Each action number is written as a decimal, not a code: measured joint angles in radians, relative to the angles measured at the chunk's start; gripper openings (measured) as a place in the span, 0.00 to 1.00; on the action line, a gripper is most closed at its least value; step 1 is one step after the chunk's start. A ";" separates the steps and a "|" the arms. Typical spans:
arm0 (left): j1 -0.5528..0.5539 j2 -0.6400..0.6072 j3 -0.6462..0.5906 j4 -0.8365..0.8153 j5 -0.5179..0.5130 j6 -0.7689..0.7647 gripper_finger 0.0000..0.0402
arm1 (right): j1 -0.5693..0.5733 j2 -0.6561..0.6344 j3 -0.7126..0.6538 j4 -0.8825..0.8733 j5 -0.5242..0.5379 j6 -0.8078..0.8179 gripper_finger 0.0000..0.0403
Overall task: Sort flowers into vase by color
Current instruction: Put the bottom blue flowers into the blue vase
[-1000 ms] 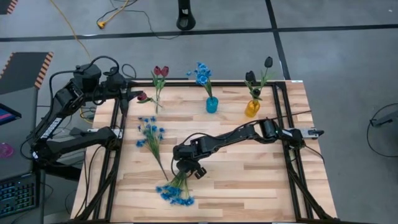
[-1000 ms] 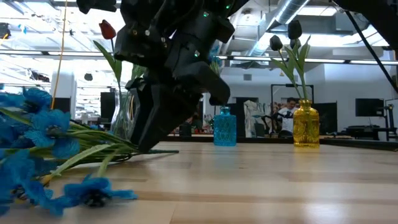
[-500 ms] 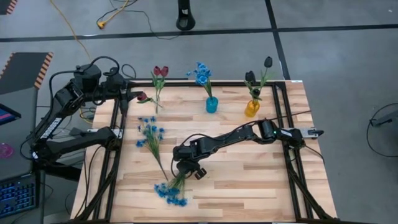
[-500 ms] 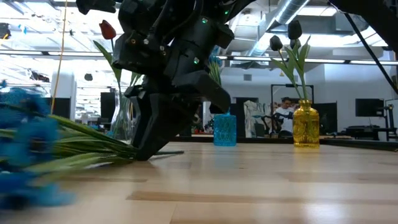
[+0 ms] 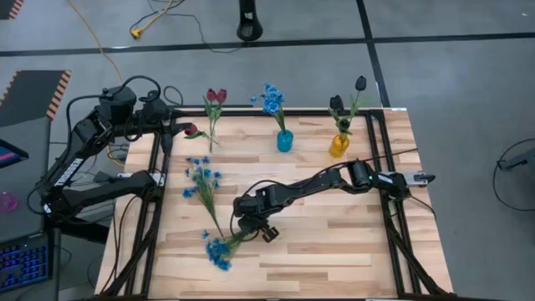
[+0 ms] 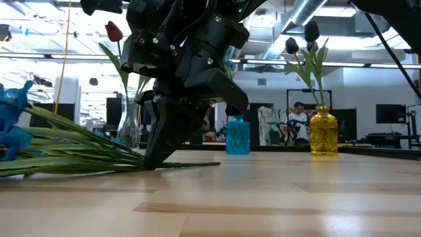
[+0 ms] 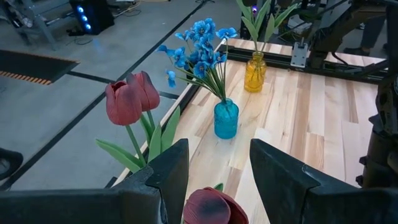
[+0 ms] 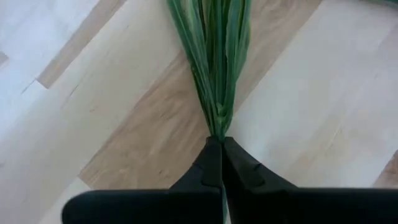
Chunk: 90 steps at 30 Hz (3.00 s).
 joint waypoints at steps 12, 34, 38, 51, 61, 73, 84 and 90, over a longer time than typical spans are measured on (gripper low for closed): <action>0.000 0.000 0.000 0.003 0.005 0.003 0.40 | -0.044 -0.178 -0.005 -0.315 0.049 0.034 0.05; 0.000 -0.014 0.000 0.184 0.076 0.011 0.40 | -0.134 -0.873 -0.907 0.509 0.185 0.335 0.06; -0.004 -0.003 0.000 0.251 0.145 -0.018 0.40 | -0.149 -0.928 -1.023 0.792 0.210 0.328 0.06; -0.278 0.126 0.000 0.393 0.189 -0.032 0.40 | -0.212 -0.938 -1.066 1.158 0.319 0.246 0.05; -0.509 0.210 0.000 0.423 0.020 0.045 0.40 | -0.219 -0.965 -1.066 1.128 0.510 0.224 0.06; -0.707 0.401 0.000 0.433 -0.133 0.029 0.40 | -0.226 -1.161 -1.113 1.021 0.522 0.126 0.06; -0.787 0.657 0.000 0.758 -0.299 -0.047 0.40 | -0.238 -1.305 -1.195 1.038 0.726 0.267 0.06; -0.798 0.792 0.000 0.998 -0.556 -0.147 0.40 | -0.236 -1.266 -1.197 1.079 0.728 0.280 0.06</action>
